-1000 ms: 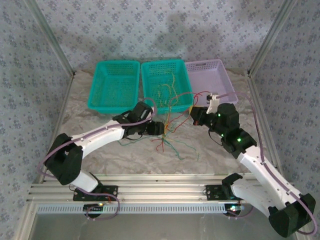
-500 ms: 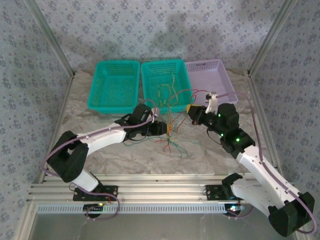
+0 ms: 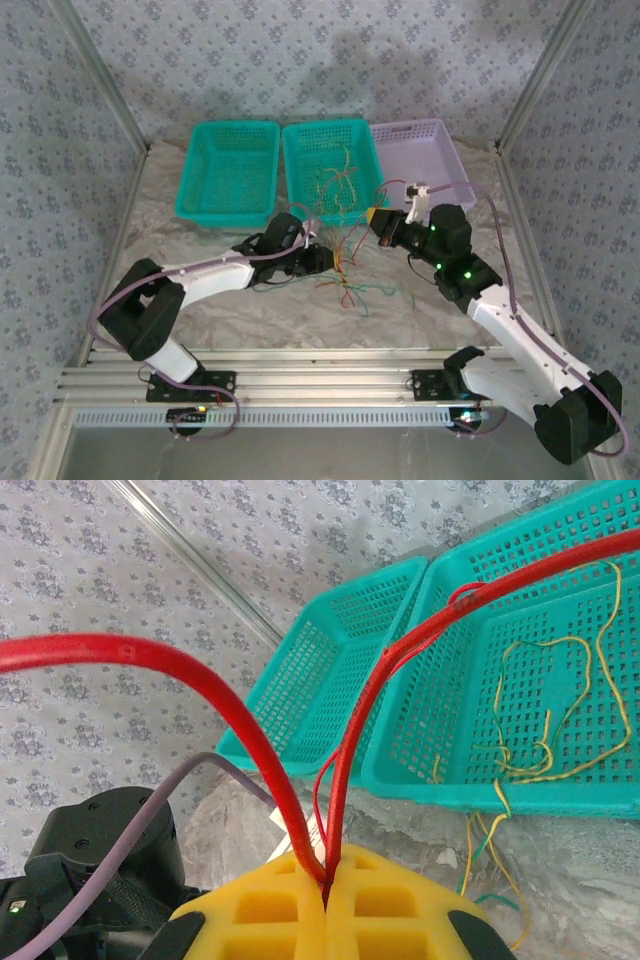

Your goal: Untangle the cables

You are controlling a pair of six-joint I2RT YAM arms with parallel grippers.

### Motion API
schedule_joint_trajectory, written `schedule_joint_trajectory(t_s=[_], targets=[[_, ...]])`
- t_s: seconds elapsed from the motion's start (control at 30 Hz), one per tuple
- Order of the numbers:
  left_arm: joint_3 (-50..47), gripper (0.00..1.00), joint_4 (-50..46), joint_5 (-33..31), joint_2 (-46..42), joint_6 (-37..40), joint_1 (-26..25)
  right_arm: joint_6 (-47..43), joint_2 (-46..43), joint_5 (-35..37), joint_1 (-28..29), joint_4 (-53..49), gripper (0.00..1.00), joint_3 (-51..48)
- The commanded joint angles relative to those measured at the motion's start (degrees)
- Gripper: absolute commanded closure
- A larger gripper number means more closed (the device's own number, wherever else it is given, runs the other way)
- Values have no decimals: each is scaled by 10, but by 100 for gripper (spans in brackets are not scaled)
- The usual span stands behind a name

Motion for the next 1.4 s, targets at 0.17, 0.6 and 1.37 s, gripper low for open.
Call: schedule_joint_trajectory(t_s=[0.17,0.6,1.37], targets=[[-22,100,8,5,-24,0,21,-18,-33,61,1,-55,100,19],[-76,100,-141,-33,-185,65,142,-51,-78,221,-66,-188,100,64],[60,100,-433,-48,-432,159,294,-50,-60,416,-142,-348,100,87]])
